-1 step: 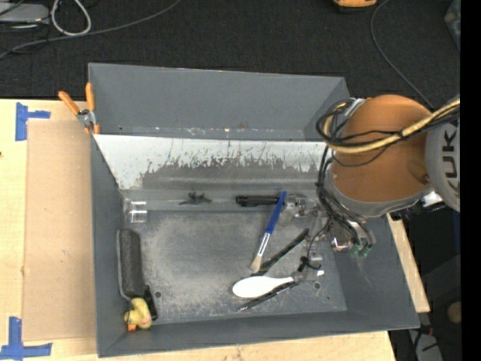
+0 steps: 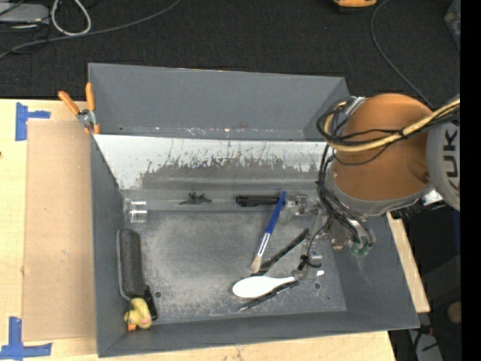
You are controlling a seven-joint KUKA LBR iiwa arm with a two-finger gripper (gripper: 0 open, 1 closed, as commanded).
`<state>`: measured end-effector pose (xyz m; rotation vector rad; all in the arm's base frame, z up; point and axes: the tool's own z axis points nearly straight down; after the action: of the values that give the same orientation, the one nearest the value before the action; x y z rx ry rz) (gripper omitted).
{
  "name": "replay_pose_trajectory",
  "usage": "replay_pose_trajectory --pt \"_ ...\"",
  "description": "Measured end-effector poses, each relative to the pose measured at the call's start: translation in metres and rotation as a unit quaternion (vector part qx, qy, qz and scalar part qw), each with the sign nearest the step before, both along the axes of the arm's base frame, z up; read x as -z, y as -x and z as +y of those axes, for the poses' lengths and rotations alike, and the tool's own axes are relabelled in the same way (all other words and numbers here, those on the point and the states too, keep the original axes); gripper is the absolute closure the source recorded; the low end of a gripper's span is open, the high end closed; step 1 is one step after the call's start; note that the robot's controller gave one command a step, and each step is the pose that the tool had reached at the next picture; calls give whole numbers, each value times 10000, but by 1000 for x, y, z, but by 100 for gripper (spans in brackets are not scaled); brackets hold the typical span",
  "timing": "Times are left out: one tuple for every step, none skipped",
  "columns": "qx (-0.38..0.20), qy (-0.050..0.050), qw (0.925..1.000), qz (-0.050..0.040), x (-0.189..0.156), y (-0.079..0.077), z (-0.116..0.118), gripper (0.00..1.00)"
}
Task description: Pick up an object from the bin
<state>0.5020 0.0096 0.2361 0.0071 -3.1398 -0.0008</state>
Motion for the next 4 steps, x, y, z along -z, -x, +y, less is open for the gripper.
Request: replay_pose_trajectory --pt "-200 0 9998 -20 69 6 -14 0" --pt "-1023 1 9947 -63 166 20 -40 0" --pt "-1034 7 9946 -93 165 23 -22 0" --pt "-1010 1 9948 -110 166 20 -36 0"
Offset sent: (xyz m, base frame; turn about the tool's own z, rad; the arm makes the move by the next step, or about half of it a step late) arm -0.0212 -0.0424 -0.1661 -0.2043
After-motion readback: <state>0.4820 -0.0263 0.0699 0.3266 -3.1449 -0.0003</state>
